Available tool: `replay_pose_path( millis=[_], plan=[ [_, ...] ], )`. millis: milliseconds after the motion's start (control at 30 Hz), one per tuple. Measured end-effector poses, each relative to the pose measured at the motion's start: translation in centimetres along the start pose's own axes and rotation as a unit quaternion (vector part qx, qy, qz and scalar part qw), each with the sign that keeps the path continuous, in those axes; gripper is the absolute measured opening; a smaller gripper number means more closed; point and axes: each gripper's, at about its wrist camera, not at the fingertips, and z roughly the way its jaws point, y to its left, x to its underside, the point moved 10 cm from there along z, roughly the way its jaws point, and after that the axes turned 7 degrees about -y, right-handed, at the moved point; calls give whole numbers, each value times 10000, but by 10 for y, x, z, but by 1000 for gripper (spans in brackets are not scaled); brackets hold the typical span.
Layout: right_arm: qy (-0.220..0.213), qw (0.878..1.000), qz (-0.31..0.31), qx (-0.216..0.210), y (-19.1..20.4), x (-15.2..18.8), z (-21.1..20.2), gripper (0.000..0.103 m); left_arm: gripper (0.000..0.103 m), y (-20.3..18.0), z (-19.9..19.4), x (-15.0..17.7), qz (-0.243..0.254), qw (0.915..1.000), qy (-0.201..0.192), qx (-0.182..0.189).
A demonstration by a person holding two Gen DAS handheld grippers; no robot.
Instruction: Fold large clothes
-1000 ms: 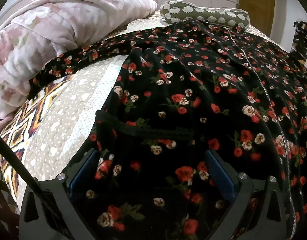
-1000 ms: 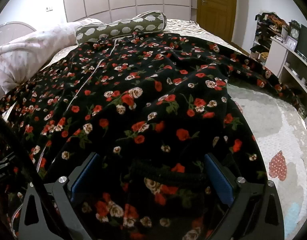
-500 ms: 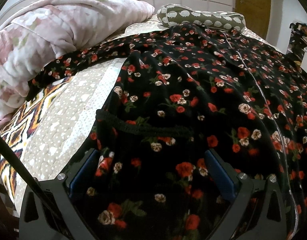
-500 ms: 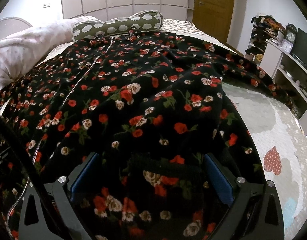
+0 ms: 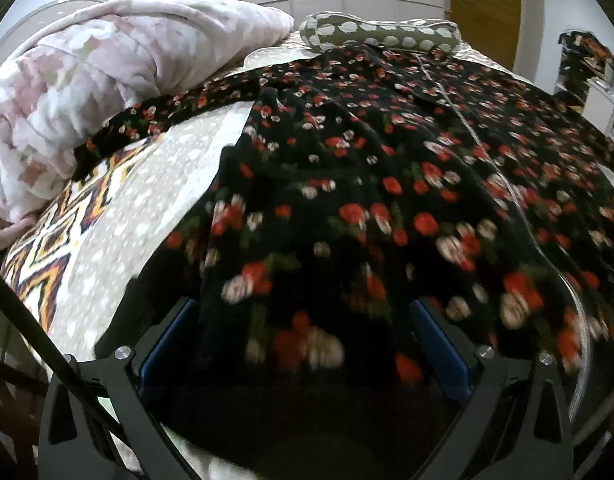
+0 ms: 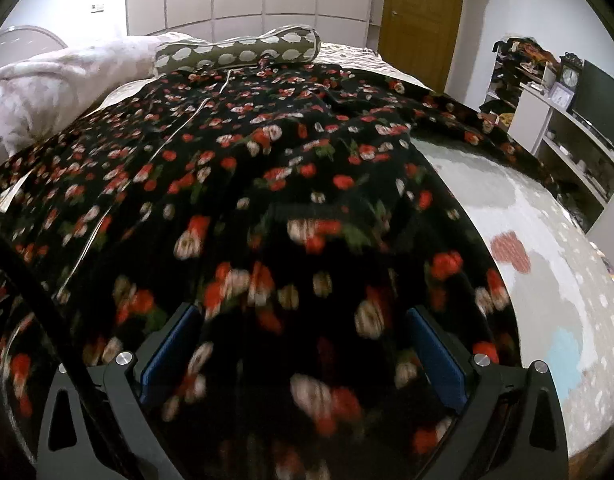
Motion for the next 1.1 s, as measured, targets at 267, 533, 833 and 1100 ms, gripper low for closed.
replay_pose_path(
  millis=[267,533,833,1100],
  plan=[
    [83,9997,-198,-127,0,25,-34,103,100,21,-63,34,-279,9963,164,795],
    [327,9984,-122,-437,-1,58,-62,103,100,87,-90,22,-744,9945,-404,615],
    [80,9939,375,-1035,-36,78,-107,100,100,118,-47,-9,-1286,9850,-280,1120],
    [-325,9849,1546,-704,-102,40,-98,100,28,74,-6,2,-1045,9806,491,1582]
  ],
)
